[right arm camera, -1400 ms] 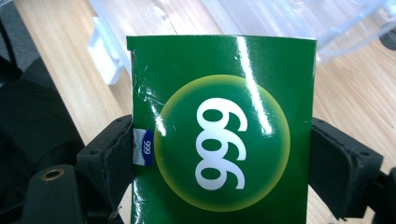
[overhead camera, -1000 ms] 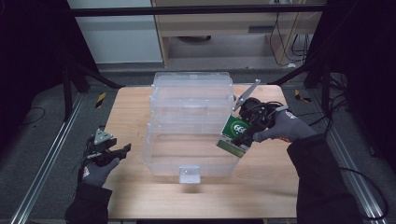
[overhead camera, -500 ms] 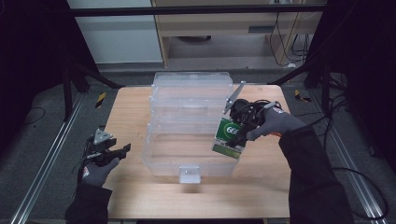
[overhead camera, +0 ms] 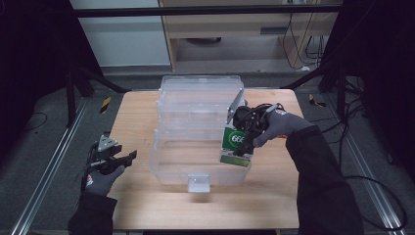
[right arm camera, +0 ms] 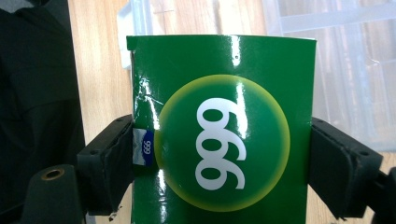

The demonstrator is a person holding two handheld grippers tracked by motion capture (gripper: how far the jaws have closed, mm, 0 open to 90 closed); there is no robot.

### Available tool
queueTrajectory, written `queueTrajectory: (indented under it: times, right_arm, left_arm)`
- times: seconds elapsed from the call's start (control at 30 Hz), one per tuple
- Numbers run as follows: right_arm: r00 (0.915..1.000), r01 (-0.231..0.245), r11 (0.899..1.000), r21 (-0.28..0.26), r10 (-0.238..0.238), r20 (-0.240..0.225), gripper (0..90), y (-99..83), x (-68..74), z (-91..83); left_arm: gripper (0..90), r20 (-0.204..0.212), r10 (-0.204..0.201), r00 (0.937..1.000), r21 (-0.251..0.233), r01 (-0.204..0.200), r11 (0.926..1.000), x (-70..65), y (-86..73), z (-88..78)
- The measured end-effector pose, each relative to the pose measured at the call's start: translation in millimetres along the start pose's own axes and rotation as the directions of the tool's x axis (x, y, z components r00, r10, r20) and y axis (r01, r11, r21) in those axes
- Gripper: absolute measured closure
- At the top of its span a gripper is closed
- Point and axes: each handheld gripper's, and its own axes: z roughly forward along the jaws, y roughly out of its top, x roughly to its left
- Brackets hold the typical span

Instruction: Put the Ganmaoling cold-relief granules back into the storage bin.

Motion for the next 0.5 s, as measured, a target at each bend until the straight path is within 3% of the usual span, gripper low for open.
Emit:
queueTrajectory:
  times: [0.5]
  right_arm:
    - [0.9971,0.075,0.997,0.024,-0.075,-0.012,18.0,2.2,-4.9,19.6]
  left_arm:
    - [33.9,-0.002,0.002,1.0,0.003,-0.002,1.0,0.1,-0.2,0.4]
